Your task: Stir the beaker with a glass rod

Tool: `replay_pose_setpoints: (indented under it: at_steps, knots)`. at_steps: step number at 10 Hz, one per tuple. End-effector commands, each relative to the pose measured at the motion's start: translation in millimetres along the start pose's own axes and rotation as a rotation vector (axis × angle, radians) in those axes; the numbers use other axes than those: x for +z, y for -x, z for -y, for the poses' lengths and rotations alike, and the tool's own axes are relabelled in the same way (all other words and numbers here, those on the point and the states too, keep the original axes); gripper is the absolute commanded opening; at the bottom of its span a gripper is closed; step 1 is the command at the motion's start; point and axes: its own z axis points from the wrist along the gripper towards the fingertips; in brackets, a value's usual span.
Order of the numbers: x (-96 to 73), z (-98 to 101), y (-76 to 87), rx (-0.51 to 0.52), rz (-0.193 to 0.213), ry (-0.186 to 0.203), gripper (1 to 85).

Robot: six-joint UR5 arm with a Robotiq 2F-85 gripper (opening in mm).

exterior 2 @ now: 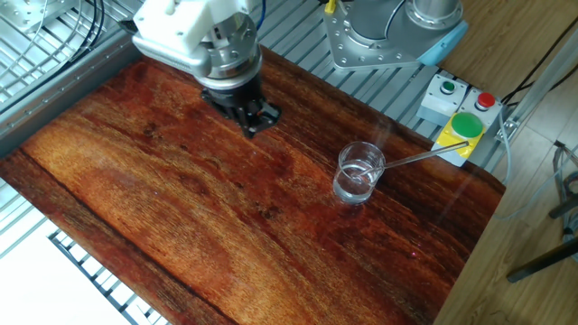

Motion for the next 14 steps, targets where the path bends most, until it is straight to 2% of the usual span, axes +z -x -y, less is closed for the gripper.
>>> replay_pose_setpoints:
  at_steps: [1,2,3,4,5,7,9,11,12,13,14]
  knots:
    - [6.6,-42.7,-13.8,0.091,-0.015,0.078,1.0]
    - [10.7,-56.4,-12.7,0.157,-0.006,0.071,1.0]
    - [12.1,-67.0,-15.2,0.193,-0.017,0.061,1.0]
    - [15.4,-69.1,-15.3,0.215,-0.013,0.033,1.0]
    - [18.1,-73.1,-15.7,0.23,-0.012,0.022,1.0]
    - [18.3,-61.8,-16.3,0.215,-0.012,-0.025,1.0]
    - [14.3,-22.3,-10.2,0.099,0.017,-0.176,1.0]
    - [11.1,-14.7,17.8,-0.076,0.11,-0.211,1.0]
    - [12.6,-28.2,25.2,-0.134,0.135,-0.163,1.0]
    - [13.4,-35.3,26.0,-0.169,0.138,-0.139,1.0]
    - [14.3,-33.1,17.5,-0.215,0.101,-0.147,1.0]
